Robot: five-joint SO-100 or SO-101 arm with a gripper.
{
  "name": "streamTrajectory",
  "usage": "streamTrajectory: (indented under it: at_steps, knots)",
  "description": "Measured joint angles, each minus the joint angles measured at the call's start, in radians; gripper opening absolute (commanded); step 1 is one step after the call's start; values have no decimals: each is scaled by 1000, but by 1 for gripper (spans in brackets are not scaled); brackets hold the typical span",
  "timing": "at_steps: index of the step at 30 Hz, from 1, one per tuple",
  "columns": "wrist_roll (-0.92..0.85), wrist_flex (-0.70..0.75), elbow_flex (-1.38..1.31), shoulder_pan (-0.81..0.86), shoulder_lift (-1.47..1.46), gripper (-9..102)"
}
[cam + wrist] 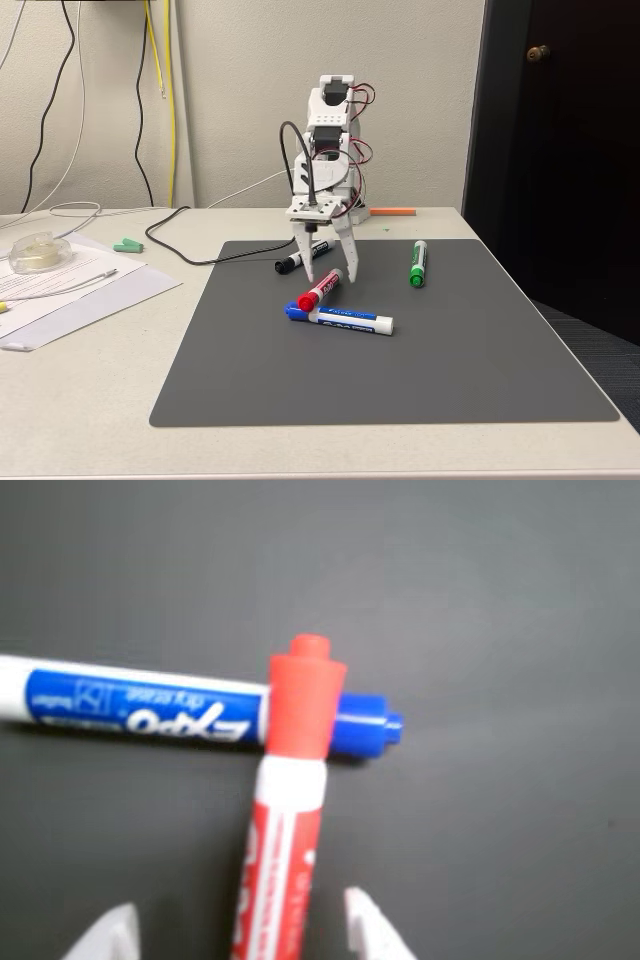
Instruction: Pick up the red marker.
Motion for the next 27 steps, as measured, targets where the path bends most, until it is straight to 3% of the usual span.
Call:
streamTrajectory:
  at_steps: [4, 12, 27]
  knots:
    - [-26, -11, -9, 11, -38, 34]
    - [-32, 103, -126, 14, -98, 34]
    - [20, 100, -132, -2, -143, 31]
